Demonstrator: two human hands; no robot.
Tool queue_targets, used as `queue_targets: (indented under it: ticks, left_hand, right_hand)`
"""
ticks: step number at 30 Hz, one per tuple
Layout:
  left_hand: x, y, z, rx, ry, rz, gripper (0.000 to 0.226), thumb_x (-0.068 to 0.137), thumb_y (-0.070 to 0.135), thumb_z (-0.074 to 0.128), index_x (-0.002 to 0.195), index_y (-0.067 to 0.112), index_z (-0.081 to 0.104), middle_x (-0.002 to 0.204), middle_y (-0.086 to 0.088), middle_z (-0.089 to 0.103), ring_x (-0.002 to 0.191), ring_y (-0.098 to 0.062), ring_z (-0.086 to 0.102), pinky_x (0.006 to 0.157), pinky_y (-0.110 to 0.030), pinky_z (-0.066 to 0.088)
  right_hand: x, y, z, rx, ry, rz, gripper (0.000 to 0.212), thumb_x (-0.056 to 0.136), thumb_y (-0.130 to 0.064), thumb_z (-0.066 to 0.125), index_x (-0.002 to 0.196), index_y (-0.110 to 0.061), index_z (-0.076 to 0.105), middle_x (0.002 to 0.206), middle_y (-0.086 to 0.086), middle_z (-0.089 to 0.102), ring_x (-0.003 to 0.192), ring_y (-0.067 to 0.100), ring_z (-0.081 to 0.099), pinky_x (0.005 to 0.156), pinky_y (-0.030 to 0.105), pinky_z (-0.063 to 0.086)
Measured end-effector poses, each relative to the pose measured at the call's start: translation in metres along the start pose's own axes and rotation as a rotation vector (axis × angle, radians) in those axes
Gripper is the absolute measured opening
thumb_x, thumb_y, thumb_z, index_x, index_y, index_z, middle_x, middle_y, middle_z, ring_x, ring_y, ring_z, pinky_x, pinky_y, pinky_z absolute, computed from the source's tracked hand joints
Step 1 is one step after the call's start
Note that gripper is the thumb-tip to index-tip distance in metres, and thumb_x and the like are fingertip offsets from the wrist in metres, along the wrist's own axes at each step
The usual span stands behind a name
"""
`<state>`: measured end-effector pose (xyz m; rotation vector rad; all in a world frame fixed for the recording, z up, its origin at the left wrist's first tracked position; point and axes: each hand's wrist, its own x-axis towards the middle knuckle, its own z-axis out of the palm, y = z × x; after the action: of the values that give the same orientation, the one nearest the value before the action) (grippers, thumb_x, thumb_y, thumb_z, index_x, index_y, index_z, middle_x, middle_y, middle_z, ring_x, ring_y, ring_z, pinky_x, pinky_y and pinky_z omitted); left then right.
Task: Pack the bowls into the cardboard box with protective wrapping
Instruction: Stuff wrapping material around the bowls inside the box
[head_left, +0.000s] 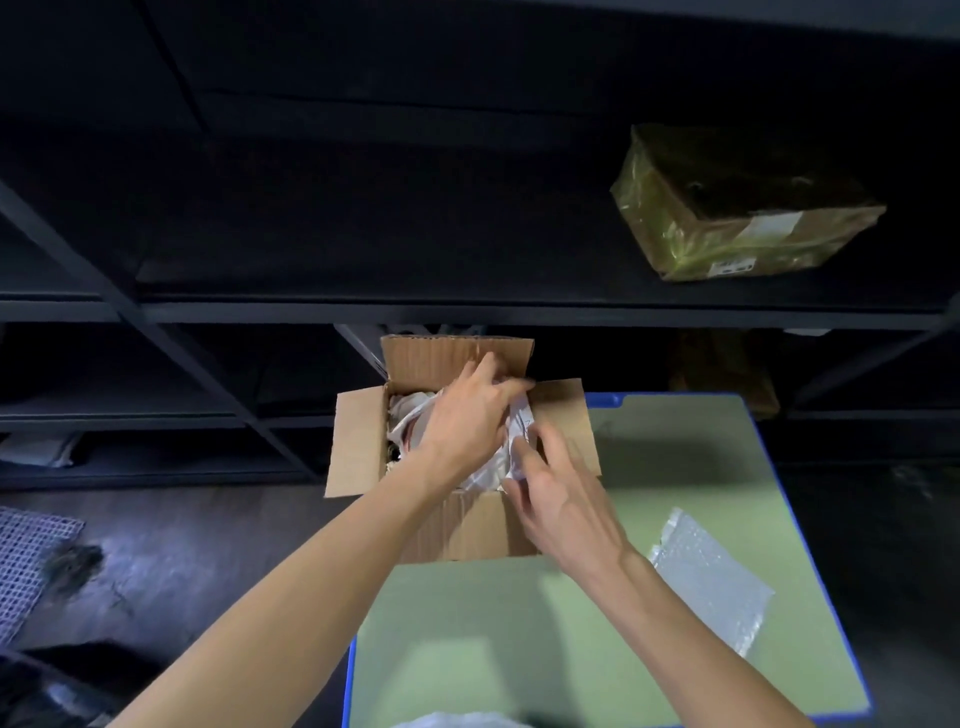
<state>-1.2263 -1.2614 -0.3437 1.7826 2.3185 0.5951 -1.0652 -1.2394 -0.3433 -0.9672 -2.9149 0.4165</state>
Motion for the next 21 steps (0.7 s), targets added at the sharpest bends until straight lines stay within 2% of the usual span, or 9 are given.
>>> queue_targets:
  ticks: [3, 7, 10, 12, 15, 17, 19, 21]
  left_hand:
    - [-0.004, -0.003, -0.001, -0.04, 0.017, 0.031, 0.042, 0.091, 0.006, 0.054, 0.129, 0.02, 0.062, 0.12, -0.006, 0.052, 0.103, -0.025, 0.048, 0.083, -0.04, 0.049]
    - [-0.014, -0.012, 0.003, 0.015, 0.079, 0.075, 0.022, 0.098, 0.024, 0.059, 0.114, 0.014, 0.07, 0.119, -0.007, 0.054, 0.096, -0.024, 0.048, 0.078, -0.038, 0.05]
    - [-0.016, -0.016, 0.013, 0.067, -0.004, 0.062, 0.033, 0.1, 0.039, 0.052, 0.12, 0.017, 0.067, 0.12, -0.003, 0.054, 0.102, -0.023, 0.046, 0.085, -0.039, 0.047]
    - [-0.014, -0.015, 0.018, 0.099, -0.049, 0.051, 0.037, 0.101, 0.042, 0.046, 0.123, 0.019, 0.064, 0.12, 0.0, 0.057, 0.107, -0.023, 0.045, 0.092, -0.04, 0.044]
    - [-0.012, -0.012, 0.019, 0.154, -0.036, 0.088, 0.036, 0.1, 0.039, 0.047, 0.125, 0.019, 0.064, 0.118, 0.002, 0.063, 0.108, -0.023, 0.05, 0.097, -0.034, 0.04]
    - [-0.012, -0.01, 0.018, 0.164, -0.028, 0.128, 0.035, 0.099, 0.033, 0.049, 0.127, 0.018, 0.063, 0.119, 0.001, 0.066, 0.111, -0.023, 0.054, 0.101, -0.034, 0.036]
    - [-0.011, -0.008, 0.018, 0.204, -0.07, 0.152, 0.038, 0.102, 0.029, 0.04, 0.133, 0.018, 0.058, 0.126, 0.002, 0.064, 0.118, -0.021, 0.054, 0.109, -0.034, 0.03]
    - [-0.01, -0.007, 0.017, 0.251, -0.125, 0.143, 0.042, 0.104, 0.032, 0.03, 0.138, 0.02, 0.052, 0.134, 0.005, 0.06, 0.123, -0.019, 0.052, 0.115, -0.036, 0.023]
  right_hand:
    - [0.002, -0.005, 0.004, -0.049, -0.026, 0.031, 0.038, 0.098, -0.026, 0.049, 0.13, -0.006, 0.053, 0.131, 0.01, 0.042, 0.111, 0.029, 0.049, 0.083, 0.038, 0.053]
    - [0.001, -0.011, 0.007, -0.097, -0.041, 0.07, 0.039, 0.097, -0.019, 0.049, 0.134, -0.007, 0.05, 0.134, 0.008, 0.041, 0.109, 0.028, 0.048, 0.08, 0.036, 0.053]
    - [-0.002, -0.017, 0.003, -0.169, -0.013, 0.079, 0.041, 0.09, -0.013, 0.059, 0.13, -0.005, 0.056, 0.123, 0.008, 0.052, 0.097, 0.027, 0.052, 0.073, 0.034, 0.052]
    - [-0.006, -0.021, 0.001, -0.224, -0.01, 0.052, 0.041, 0.084, -0.01, 0.062, 0.125, -0.003, 0.062, 0.12, 0.011, 0.058, 0.092, 0.026, 0.054, 0.078, 0.032, 0.051]
    - [-0.014, -0.022, 0.003, -0.244, -0.021, 0.035, 0.046, 0.082, -0.006, 0.059, 0.127, 0.0, 0.06, 0.133, 0.016, 0.056, 0.103, 0.028, 0.055, 0.09, 0.033, 0.051]
    - [-0.02, -0.022, 0.004, -0.245, -0.033, 0.043, 0.043, 0.087, -0.012, 0.061, 0.128, 0.0, 0.061, 0.138, 0.017, 0.055, 0.111, 0.03, 0.056, 0.093, 0.034, 0.051]
    - [-0.025, -0.021, 0.005, -0.256, -0.049, 0.029, 0.042, 0.093, -0.021, 0.059, 0.13, -0.001, 0.06, 0.14, 0.019, 0.053, 0.118, 0.031, 0.055, 0.096, 0.036, 0.049]
    - [-0.029, -0.019, 0.005, -0.254, -0.049, -0.005, 0.042, 0.091, -0.018, 0.056, 0.13, -0.002, 0.061, 0.138, 0.017, 0.056, 0.118, 0.031, 0.055, 0.097, 0.037, 0.048]
